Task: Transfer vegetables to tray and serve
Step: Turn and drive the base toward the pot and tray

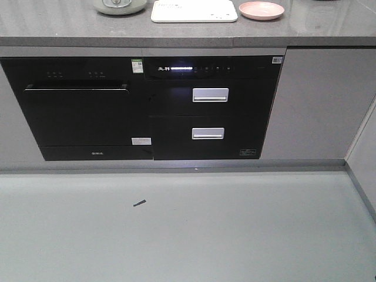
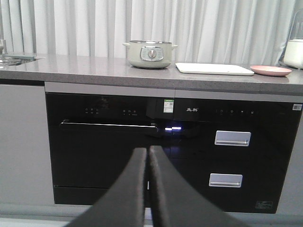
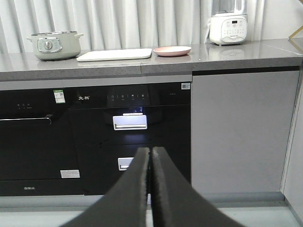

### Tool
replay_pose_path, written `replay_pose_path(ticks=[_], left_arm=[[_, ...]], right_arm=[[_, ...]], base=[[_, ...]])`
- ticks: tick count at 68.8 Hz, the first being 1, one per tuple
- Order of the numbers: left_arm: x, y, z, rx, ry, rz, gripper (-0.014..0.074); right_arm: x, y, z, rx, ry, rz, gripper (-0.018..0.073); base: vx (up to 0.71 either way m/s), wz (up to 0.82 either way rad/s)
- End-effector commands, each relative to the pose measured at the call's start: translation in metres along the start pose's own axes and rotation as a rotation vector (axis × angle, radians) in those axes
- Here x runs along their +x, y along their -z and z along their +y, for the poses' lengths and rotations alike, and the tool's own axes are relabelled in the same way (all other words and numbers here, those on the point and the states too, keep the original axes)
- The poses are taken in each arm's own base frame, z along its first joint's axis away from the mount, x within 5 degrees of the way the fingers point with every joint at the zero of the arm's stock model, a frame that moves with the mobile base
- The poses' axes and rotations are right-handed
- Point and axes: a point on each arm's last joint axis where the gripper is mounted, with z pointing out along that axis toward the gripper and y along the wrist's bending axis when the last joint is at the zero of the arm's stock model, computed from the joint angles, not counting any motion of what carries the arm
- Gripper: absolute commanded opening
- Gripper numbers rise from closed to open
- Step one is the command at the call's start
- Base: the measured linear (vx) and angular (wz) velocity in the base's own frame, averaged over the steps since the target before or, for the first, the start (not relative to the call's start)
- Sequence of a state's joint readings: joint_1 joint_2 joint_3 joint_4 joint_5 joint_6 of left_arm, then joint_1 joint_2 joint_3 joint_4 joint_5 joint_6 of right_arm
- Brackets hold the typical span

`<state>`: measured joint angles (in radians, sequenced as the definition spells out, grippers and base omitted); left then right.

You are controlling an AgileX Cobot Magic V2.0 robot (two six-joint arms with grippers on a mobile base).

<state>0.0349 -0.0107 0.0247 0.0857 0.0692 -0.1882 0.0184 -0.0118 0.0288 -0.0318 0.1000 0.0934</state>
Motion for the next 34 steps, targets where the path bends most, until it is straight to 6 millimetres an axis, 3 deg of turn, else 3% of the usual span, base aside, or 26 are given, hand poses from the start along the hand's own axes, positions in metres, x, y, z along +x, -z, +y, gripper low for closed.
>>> replay_pose_path(ticks=[1, 34], left_arm=[[-0.0042, 0.0011, -0.0011, 0.016, 0.002, -0.082, -0.0007], [-0.0042, 0.0011, -0.0011, 0.016, 0.002, -0.082, -0.0007]], right_arm=[[-0.0058, 0.0001, 0.0001, 0.001, 0.012, -0.076, -0.0001], [-0.0057, 0.0001, 0.0001, 0.001, 0.012, -0.075, -0.0001]], base=[[0.06, -0.05], [0.05, -0.04]])
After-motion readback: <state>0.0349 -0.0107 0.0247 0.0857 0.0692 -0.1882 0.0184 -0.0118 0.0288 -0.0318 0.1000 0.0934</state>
